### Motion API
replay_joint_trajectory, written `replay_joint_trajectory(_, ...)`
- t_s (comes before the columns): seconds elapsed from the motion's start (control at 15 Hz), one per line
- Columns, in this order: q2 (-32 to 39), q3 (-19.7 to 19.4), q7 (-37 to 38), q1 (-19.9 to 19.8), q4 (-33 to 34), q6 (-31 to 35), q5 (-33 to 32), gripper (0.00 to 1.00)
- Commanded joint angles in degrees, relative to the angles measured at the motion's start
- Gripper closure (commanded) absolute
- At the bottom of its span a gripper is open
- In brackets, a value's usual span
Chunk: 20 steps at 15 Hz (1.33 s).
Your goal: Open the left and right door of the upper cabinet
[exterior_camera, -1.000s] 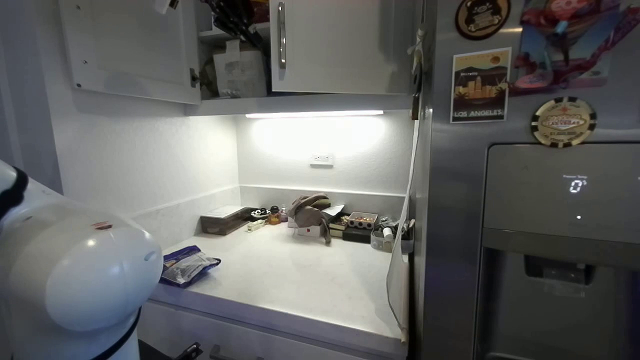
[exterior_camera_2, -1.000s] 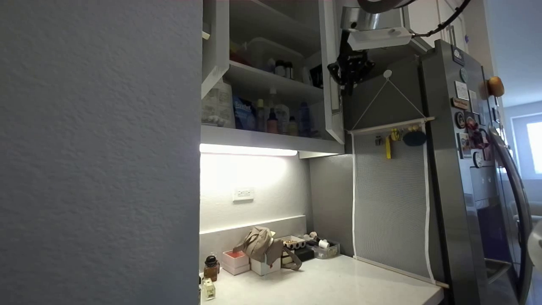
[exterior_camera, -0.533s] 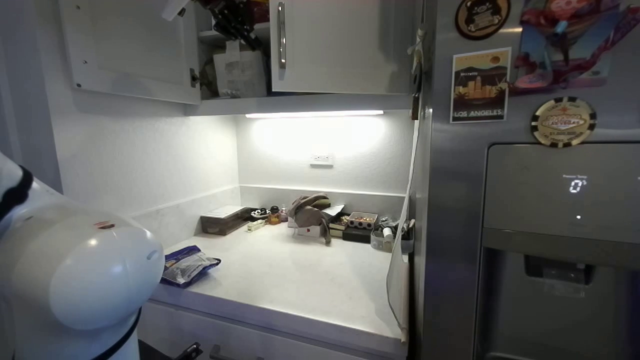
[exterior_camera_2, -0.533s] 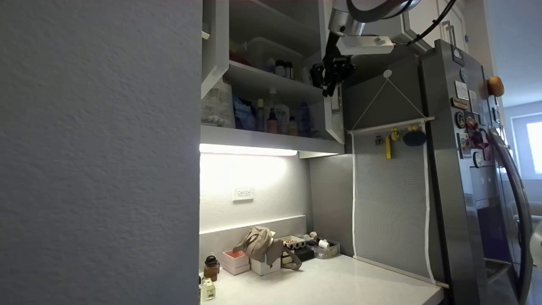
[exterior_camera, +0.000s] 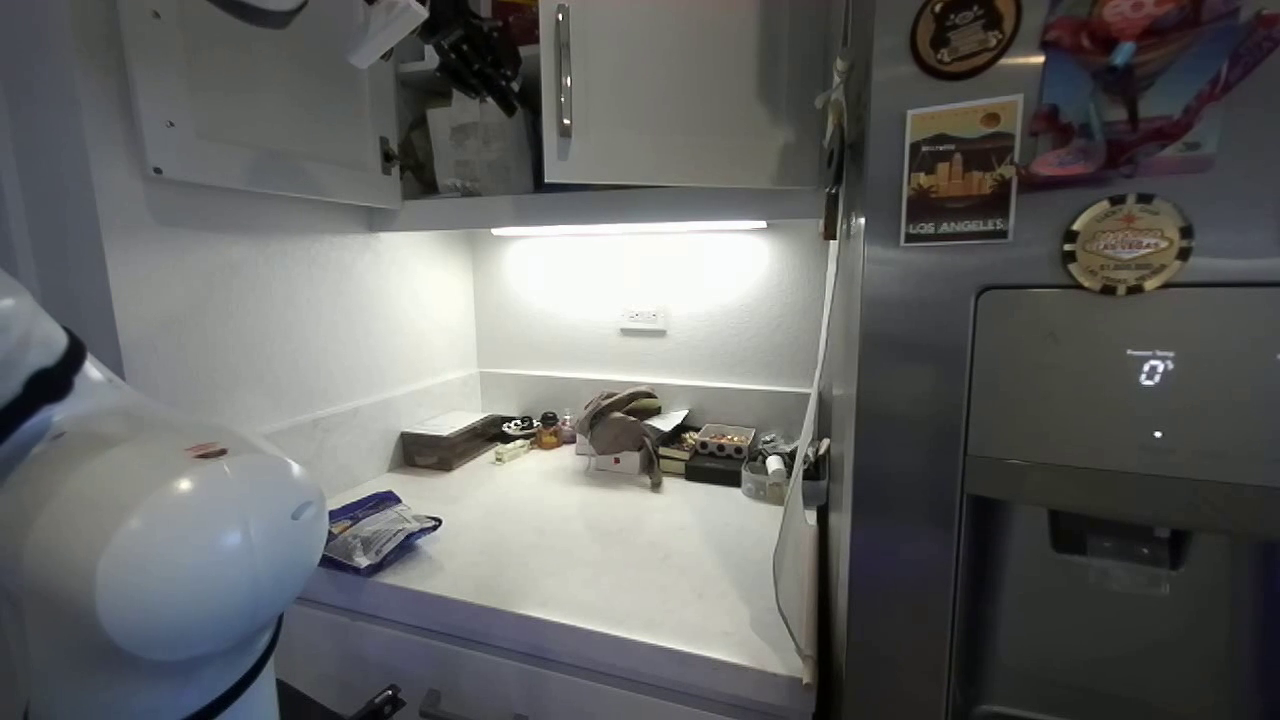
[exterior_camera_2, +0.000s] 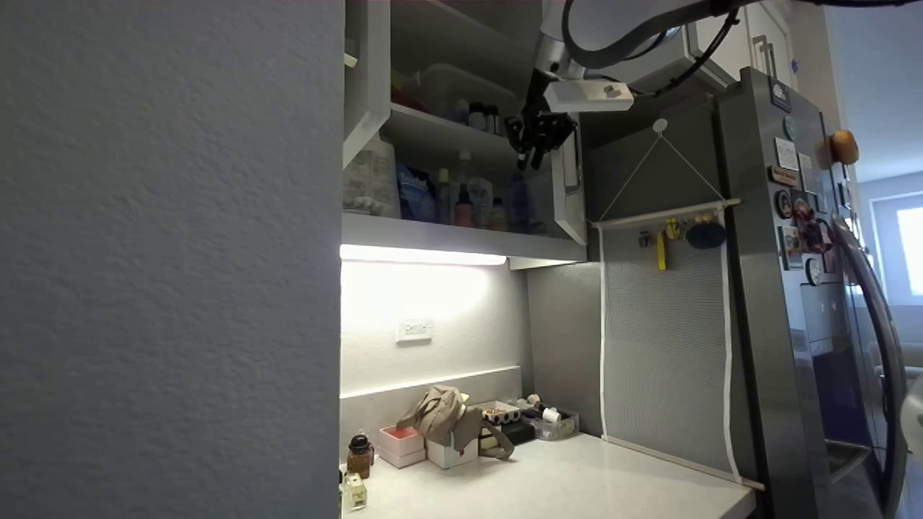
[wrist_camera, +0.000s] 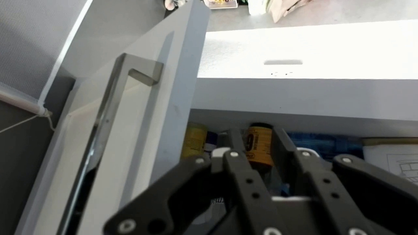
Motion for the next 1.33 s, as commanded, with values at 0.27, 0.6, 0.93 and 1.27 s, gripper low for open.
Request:
replay_joint_trajectory(0.27, 2.4, 2.2, -0.6, -2.5, 3.6, 0.0, -3.2, 1.00)
replay_joint_trajectory(0.6, 0.3, 3.5, -1.0, -5.0, 3.6, -8.4, -9.3, 1.00)
replay_joint_trajectory(0.93, -1.7, 3.7, -1.8, -5.0, 3.5, -18.7, -14.4, 1.00)
replay_joint_trajectory(1.27, -3.2, 2.6, -1.9, -3.6, 3.1, -27.8, -18.5, 1.00)
